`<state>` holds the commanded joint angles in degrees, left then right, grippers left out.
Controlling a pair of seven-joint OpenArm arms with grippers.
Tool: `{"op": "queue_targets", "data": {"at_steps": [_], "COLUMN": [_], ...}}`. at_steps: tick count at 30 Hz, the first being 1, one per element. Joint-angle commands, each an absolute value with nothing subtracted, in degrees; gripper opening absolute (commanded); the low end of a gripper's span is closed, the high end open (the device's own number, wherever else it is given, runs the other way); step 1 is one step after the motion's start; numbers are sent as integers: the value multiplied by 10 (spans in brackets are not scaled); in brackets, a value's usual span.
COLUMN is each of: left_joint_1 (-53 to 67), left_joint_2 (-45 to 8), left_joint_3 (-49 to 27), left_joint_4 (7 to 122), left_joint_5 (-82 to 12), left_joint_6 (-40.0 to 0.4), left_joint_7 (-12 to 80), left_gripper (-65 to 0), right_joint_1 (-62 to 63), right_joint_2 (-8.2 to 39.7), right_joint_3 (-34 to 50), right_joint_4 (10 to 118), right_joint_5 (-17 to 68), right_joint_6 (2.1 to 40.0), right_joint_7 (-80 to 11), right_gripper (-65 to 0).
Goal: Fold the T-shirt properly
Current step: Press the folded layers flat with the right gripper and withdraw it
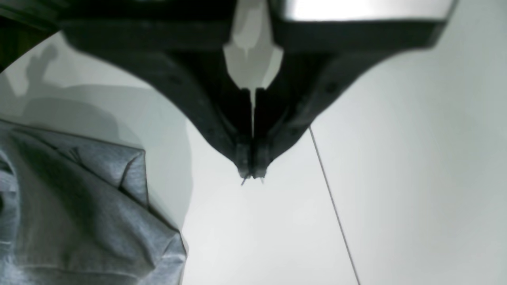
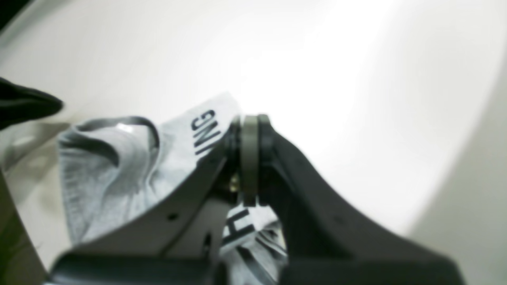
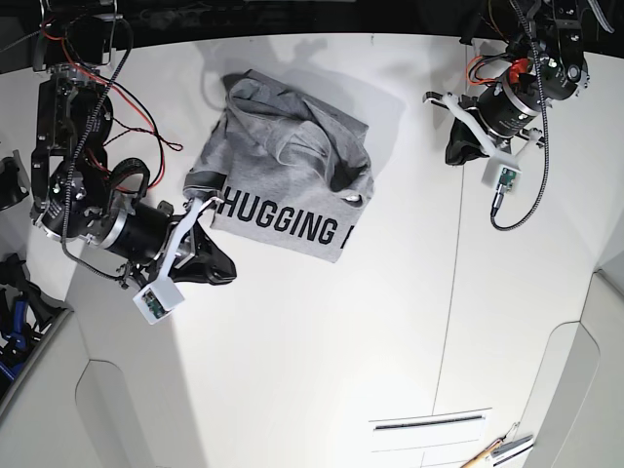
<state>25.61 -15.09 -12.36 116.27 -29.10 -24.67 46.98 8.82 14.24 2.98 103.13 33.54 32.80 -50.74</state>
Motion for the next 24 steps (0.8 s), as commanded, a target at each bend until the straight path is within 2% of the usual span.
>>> {"op": "queue_targets", "data": {"at_steps": [3, 8, 15, 18, 21, 24], "left_joint_1": [256, 256, 256, 256, 256, 256], "left_joint_2": [-151, -151, -151, -151, -151, -151], "left_joint_3": [-124, -124, -124, -127, -158, -208], "left_joint_4": [1163, 1163, 1163, 1163, 1163, 1163], "left_joint_5": [-305, -314, -313, -300, -295, -301], "left_joint_6": [-247, -247, -247, -246, -246, -247], "left_joint_7": [470, 470, 475, 476, 476, 477], "left_gripper": [-645, -645, -645, -645, -645, -645], "right_joint_1": [88, 89, 88, 88, 88, 83], "right_joint_2": [142, 141, 87, 84, 84, 84], "right_joint_3": [30, -4, -167, -245, -309, -335], "right_joint_4": [1013, 936, 886, 886, 886, 898], "right_joint_5": [333, 411, 387, 385, 412, 423], "right_joint_6": [328, 341, 345, 345, 345, 345], "right_joint_7": [-498, -497, -496, -507, -552, -560], "right_gripper": [-650, -650, -650, -650, -650, -650]}}
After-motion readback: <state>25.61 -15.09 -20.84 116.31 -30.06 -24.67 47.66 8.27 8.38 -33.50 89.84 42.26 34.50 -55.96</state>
